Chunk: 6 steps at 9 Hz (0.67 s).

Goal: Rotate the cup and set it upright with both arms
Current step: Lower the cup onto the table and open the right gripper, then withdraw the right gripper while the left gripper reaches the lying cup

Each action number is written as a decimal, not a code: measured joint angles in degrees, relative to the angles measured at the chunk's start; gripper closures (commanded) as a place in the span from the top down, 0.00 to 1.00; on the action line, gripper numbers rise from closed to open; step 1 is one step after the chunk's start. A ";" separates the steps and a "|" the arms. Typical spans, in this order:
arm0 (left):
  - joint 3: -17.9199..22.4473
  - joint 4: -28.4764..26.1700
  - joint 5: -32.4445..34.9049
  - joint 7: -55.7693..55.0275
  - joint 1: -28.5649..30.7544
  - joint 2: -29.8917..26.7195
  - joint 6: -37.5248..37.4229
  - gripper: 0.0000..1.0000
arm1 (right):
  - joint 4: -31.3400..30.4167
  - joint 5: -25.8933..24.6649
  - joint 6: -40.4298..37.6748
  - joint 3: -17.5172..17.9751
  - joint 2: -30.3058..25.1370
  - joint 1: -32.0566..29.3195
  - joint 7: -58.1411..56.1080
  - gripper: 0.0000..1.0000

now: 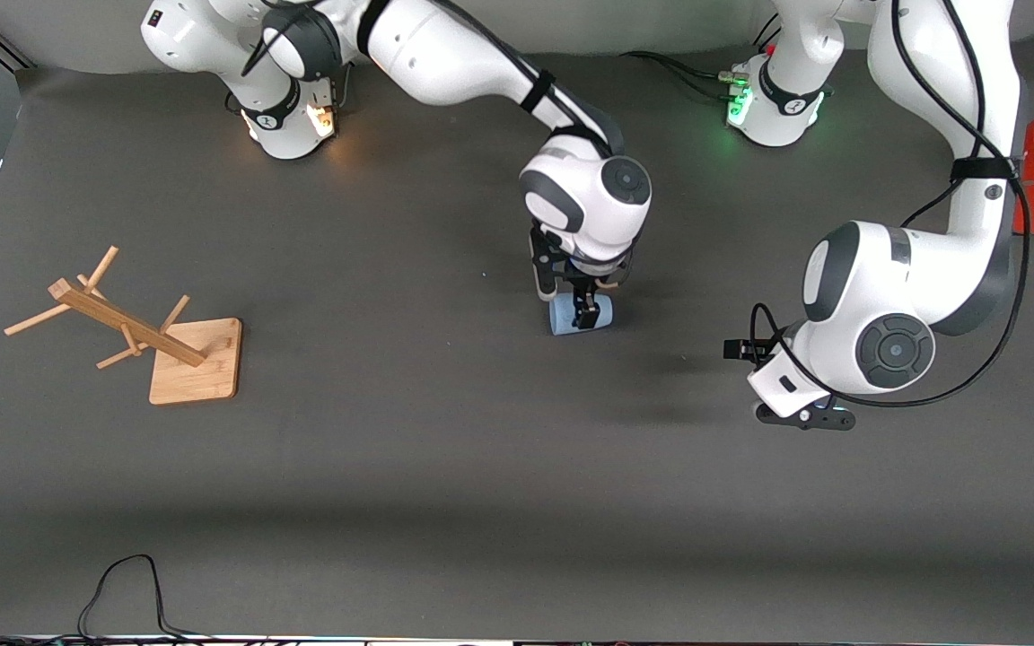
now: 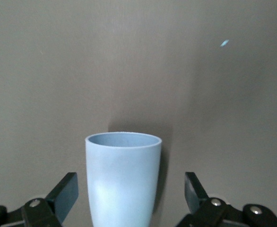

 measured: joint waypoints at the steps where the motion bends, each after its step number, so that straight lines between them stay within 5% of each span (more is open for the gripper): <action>1: 0.00 -0.03 0.00 -0.01 0.00 0.41 0.09 1.00 | 0.00 0.48 -4.05 -0.01 -3.14 -0.29 -2.38 1.00; 6: -0.37 -0.04 0.26 -1.64 -2.01 2.39 0.48 1.00 | -1.98 1.74 -23.80 -0.77 -20.50 -9.86 -28.94 1.00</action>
